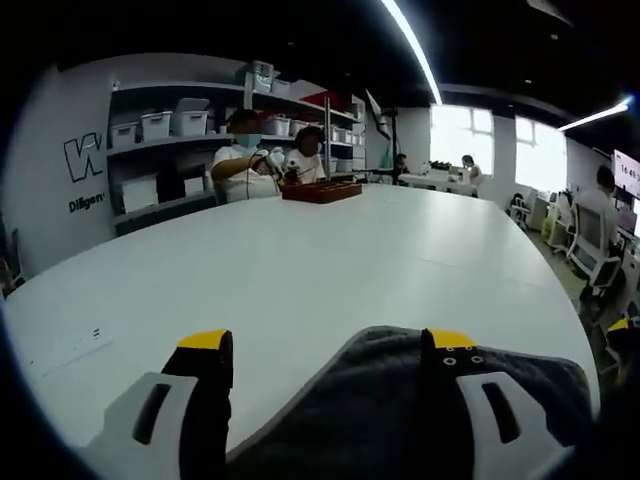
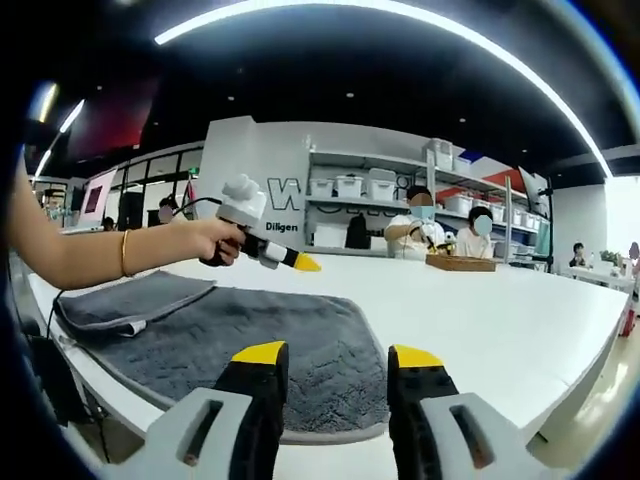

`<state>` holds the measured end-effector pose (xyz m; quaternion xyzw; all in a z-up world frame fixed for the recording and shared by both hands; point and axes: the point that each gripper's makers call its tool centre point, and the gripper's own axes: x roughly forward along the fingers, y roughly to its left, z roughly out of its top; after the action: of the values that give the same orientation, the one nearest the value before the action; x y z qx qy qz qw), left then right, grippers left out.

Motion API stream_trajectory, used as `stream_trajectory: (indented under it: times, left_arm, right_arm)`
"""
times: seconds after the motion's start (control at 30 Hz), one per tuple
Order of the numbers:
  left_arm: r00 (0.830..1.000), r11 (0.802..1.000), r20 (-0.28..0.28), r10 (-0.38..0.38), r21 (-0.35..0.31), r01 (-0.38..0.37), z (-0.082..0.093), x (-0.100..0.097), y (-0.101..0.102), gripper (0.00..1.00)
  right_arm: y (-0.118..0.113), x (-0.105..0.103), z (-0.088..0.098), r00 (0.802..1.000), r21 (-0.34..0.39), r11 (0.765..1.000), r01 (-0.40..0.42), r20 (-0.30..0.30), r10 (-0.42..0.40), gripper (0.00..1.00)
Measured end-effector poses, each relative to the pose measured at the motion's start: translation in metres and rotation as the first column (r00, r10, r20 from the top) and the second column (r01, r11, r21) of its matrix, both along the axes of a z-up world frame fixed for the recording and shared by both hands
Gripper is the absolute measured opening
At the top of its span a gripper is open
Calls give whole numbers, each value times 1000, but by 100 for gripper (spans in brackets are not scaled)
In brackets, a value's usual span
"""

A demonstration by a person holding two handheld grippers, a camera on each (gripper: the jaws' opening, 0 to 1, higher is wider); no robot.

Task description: Open the folded towel by lifting each exposed corner and separating the folded layers until the towel lies flat within the target outline without major curled edges

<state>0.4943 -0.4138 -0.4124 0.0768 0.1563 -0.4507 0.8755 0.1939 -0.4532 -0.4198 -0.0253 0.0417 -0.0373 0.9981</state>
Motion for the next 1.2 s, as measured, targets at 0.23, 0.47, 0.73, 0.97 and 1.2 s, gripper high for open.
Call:
stream_trajectory:
  times: [0.23, 0.47, 0.73, 0.97, 1.2]
  left_arm:
    - [1000, 1000, 11, 7, 3, -7, 5, 0, 16, 76]
    - [1000, 999, 1, 28, 18, -28, -1, 0, 37, 75]
    - [998, 998, -1, 57, 30, -57, -5, 4, 68, 74]
    - [996, 996, -9, 88, 21, -88, -7, 9, 92, 74]
    - [995, 994, -14, 103, 24, -102, -12, 10, 110, 73]
  right_arm:
    - [16, 5, 1, 999, 5, 999, -42, -1, 42, 36]
    - [28, 8, 1, 997, 11, 997, -71, -3, 71, 34]
    - [51, 15, -2, 992, 31, 991, -127, -9, 127, 33]
    - [67, 19, -2, 986, 26, 986, -165, -13, 165, 32]
    - [78, 22, -2, 983, 33, 982, -185, -14, 186, 31]
